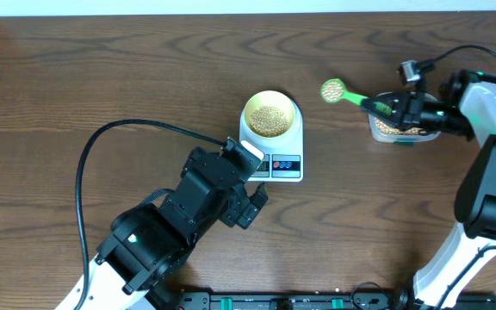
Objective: Scoop item into bowl and weigh 50g on scale
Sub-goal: 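Carry the filled scoop with the right gripper over the yellow bowl, then tip the scoop with the right gripper to pour soybeans into bowl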
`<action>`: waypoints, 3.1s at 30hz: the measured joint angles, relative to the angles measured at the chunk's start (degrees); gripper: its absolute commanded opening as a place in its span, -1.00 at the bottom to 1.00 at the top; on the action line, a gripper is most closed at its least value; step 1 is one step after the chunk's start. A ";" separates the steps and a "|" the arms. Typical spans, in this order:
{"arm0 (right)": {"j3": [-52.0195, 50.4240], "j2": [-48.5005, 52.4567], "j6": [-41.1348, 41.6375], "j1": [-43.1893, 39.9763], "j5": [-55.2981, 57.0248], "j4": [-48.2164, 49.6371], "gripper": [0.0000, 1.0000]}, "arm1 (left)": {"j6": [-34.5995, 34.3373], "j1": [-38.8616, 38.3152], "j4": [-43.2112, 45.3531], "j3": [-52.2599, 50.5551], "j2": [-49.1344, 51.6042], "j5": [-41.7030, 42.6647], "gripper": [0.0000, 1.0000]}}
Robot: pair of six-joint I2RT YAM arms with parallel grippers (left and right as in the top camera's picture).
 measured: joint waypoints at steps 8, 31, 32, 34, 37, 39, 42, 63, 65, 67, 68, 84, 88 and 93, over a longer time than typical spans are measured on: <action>-0.02 0.00 3.93 6.69 -0.37 7.91 -0.98 | 0.00 0.00 0.00 0.00 0.00 0.00 0.96; 5.16 0.20 22.82 18.67 24.24 21.81 -0.98 | 0.00 0.00 0.00 0.00 0.00 0.00 0.96; 5.77 0.20 23.63 18.67 25.03 22.97 -0.98 | 0.00 0.00 0.00 0.00 0.00 0.00 0.96; 6.23 0.20 24.92 18.67 25.79 24.70 -0.98 | 0.00 0.00 0.02 0.00 0.00 0.00 0.96; 6.25 0.20 26.23 18.67 26.84 26.32 -0.98 | 0.00 0.00 0.02 0.00 0.00 0.00 0.96; 6.25 0.20 26.64 18.67 27.52 26.64 -0.97 | 0.00 0.00 0.00 0.00 0.00 0.00 0.96; 6.25 0.20 26.80 19.02 30.40 27.50 -0.97 | 0.00 0.00 0.00 0.00 0.00 0.00 0.96; 21.79 0.22 20.26 28.20 52.96 14.36 -0.98 | 0.00 0.00 0.00 0.00 0.00 0.00 0.96; 23.06 0.22 19.85 29.18 54.99 13.66 -0.98 | -0.02 0.00 0.02 0.00 0.00 0.00 0.96; 24.50 0.22 19.37 30.29 57.55 13.03 -0.98 | 0.00 0.00 0.00 0.00 0.00 0.00 0.96; 25.40 0.22 19.08 30.95 59.23 12.48 -0.98 | 0.00 0.00 0.00 0.00 0.00 0.00 0.96; 32.09 0.22 17.33 36.41 71.30 8.70 -0.98 | 0.00 0.00 0.00 0.00 0.00 0.00 0.96; 32.17 0.22 17.16 38.75 74.05 8.41 -0.98 | 0.00 0.00 0.00 0.00 0.00 0.00 0.96; 32.17 0.22 16.96 40.54 76.72 8.09 -0.98 | 0.00 0.00 0.00 0.00 0.00 0.00 0.96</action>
